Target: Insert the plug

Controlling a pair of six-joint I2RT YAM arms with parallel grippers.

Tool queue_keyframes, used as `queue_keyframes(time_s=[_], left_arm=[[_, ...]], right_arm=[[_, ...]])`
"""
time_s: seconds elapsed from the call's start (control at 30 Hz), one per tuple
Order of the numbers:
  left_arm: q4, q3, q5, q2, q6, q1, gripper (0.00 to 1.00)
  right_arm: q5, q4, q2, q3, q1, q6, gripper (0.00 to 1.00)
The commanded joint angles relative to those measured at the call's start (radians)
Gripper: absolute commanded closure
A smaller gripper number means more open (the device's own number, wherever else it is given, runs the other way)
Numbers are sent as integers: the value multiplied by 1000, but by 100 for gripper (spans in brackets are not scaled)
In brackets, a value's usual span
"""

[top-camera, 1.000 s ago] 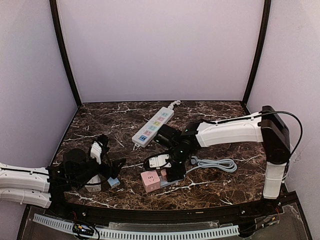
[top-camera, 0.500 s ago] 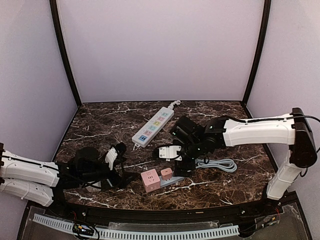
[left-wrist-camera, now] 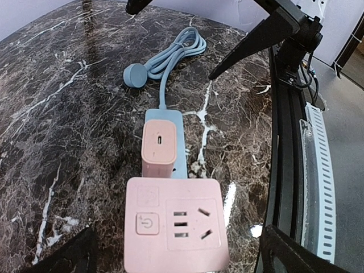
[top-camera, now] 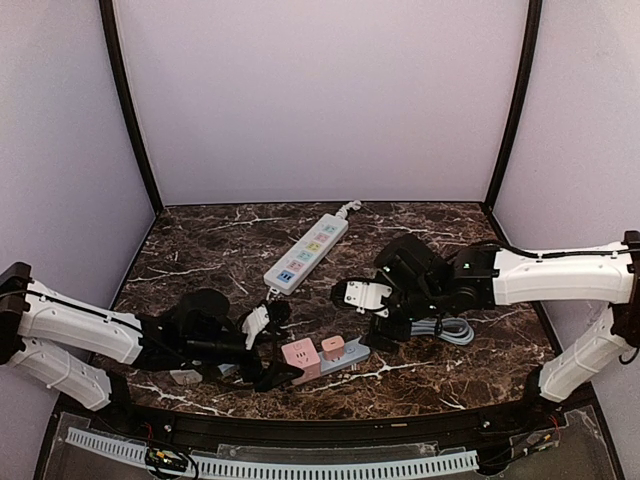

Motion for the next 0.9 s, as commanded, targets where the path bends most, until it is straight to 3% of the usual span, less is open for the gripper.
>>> queue_keyframes(time_s=[0.0,0.2,0.33,0.47,0.87], left_arm=[[-62,39,-2,39,21,-9,1],[-64,81,-46,143,30,-19,7],[-38,111,-59,202,33,-28,28],[6,146,-58,256,38,-42,42],[102,377,-20,530,84,-50,48]], right_arm=[[80,79,-24,-16,-4,58,1],[159,130,-51,-20,-5,110,1],[177,164,-76,-30,-6,124,1],[167,206,-105,-52,-6,132,1],[414,358,-159,-151,-93,241,1]])
